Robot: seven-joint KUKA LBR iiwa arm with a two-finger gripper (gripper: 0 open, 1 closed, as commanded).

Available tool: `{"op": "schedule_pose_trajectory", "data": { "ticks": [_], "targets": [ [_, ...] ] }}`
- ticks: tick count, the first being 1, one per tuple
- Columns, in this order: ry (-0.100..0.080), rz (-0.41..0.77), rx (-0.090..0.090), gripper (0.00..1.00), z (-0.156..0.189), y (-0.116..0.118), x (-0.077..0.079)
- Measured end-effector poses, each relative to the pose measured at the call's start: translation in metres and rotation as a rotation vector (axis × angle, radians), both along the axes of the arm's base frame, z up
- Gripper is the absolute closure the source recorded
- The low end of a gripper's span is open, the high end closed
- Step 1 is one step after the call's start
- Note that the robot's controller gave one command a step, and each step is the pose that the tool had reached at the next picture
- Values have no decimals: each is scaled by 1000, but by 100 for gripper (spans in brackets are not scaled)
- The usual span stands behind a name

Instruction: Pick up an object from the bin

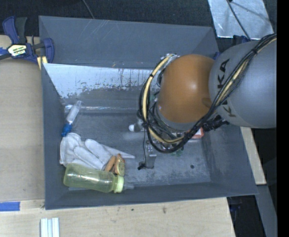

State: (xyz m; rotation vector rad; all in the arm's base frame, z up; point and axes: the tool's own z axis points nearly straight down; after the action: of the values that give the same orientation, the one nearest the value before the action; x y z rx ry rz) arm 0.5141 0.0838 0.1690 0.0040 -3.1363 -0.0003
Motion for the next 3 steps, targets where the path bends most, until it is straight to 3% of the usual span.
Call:
{"op": "schedule_pose_trajectory", "data": {
  "ticks": [1,2,3],
  "targets": [
    [-1,-1,0,0,1,0,0],
    [-10,66,0,0,-7,5,26],
    [-10,7,1,0,-45,16,7]
  ]
}}
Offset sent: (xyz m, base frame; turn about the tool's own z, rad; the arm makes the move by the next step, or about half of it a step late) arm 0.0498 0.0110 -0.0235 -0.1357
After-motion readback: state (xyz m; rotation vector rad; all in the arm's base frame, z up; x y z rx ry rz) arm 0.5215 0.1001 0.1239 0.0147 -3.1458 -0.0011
